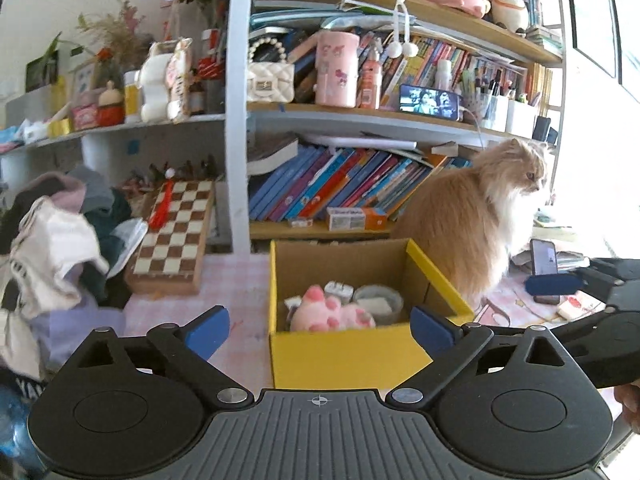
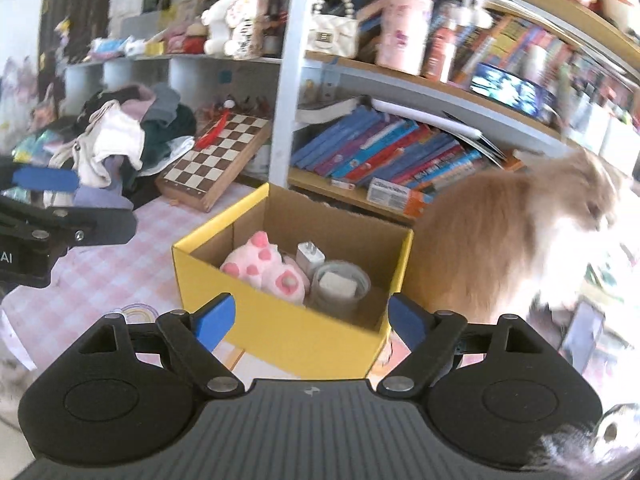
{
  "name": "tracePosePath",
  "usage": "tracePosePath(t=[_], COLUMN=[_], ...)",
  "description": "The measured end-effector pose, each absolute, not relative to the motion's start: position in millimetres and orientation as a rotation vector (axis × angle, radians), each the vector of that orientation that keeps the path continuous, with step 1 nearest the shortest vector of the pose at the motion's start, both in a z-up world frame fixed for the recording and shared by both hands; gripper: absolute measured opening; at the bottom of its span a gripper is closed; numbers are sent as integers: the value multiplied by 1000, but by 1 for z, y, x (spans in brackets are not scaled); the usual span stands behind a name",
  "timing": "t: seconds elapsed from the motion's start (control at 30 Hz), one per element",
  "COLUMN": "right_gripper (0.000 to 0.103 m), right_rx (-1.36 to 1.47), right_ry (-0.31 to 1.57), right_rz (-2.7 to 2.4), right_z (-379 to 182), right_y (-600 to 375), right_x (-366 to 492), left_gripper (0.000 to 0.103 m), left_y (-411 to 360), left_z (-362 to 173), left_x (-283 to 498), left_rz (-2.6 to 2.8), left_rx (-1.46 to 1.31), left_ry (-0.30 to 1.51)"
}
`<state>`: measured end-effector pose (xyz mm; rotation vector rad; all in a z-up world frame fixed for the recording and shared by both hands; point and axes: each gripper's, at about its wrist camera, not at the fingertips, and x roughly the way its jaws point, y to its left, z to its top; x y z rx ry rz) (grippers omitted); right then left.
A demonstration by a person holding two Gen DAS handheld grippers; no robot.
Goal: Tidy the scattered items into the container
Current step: 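Withdraw both tools up and away from the box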
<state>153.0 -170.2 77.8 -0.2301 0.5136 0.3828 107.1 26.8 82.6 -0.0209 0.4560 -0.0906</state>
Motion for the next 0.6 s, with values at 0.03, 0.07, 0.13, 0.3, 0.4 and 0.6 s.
tracePosePath(t=[0.03, 0.07, 0.13, 0.3, 0.4, 0.6], right_gripper=[84, 84, 85, 89, 91, 92], right_rx=[-214, -201, -176, -136, -123, -124], right_ry=[511, 510, 508, 528, 563, 664], right_rz=[369, 357, 334, 275, 252, 241], right_z=[74, 71, 63, 43, 30, 3], right_y=[-172, -174, -177, -184, -186, -182], right_x=[146, 139, 126, 99, 85, 64], left_gripper=[100, 100, 100, 101, 101, 101], left_y=[26, 26, 24, 20, 17, 11], left_z=[79, 75, 67, 44, 32, 9], left_x=[102, 98, 90, 75, 68, 55], left_rz=[-83, -77, -72, -51, -42, -47], left_rx=[-22, -18, -7, 23, 39, 55], left_ry=[460, 466, 483, 543, 571, 635])
